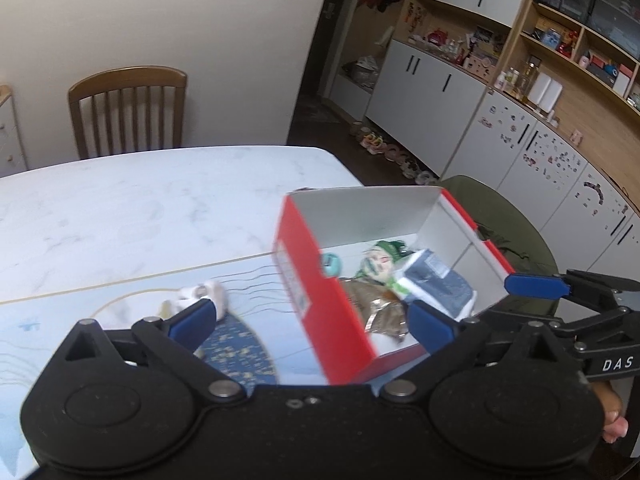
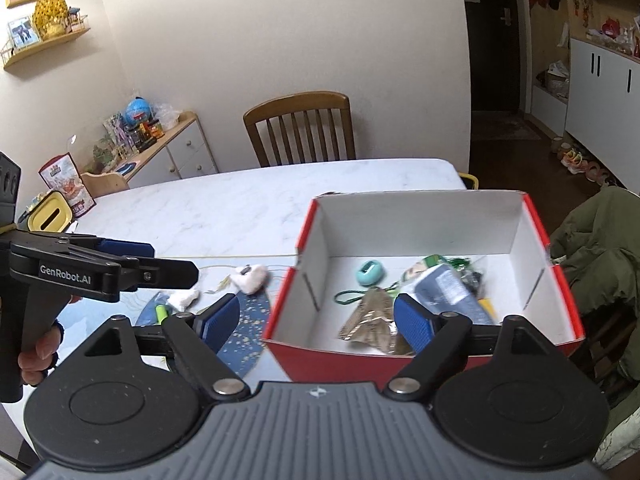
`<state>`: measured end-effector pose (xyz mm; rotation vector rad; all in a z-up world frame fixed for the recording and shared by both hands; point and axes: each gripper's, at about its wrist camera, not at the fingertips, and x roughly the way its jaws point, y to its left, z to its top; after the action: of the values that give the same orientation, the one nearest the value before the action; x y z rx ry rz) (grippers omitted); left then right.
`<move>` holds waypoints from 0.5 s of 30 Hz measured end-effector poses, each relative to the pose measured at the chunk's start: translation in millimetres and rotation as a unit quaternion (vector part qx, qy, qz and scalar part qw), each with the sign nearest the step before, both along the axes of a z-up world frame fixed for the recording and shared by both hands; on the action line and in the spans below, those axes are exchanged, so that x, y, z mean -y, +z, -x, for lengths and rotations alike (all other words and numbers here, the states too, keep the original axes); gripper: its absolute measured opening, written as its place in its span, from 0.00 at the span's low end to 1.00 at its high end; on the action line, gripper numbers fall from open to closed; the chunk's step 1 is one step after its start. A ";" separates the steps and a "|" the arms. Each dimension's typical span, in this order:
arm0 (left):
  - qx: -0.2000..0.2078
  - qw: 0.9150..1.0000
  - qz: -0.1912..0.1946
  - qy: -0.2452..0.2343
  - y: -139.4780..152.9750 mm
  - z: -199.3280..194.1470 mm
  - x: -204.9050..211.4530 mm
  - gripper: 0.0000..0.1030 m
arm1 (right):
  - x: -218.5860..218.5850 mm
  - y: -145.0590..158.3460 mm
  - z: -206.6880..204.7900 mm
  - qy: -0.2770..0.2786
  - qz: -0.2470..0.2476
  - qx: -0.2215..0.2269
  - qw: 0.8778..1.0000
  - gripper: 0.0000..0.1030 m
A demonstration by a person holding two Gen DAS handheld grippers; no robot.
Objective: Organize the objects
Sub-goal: 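Move both grippers back toward the remaining items on the table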
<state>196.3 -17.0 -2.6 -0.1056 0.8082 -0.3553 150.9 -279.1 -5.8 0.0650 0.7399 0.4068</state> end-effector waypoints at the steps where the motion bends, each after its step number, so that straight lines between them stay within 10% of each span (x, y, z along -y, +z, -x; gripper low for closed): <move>1: 0.000 1.000 0.000 0.002 -0.6 0.7 -6.6 0.99 | -7.3 -0.4 0.6 0.001 0.003 -0.002 1.000 0.84; 15: 0.006 0.999 -0.022 0.024 -12.5 -3.3 -90.7 0.99 | -104.7 -9.6 4.7 0.033 0.010 -0.018 0.999 0.84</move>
<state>199.6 73.7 -15.0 -0.0819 0.7998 -0.2917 146.2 -174.3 -15.4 0.0297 0.7829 0.4619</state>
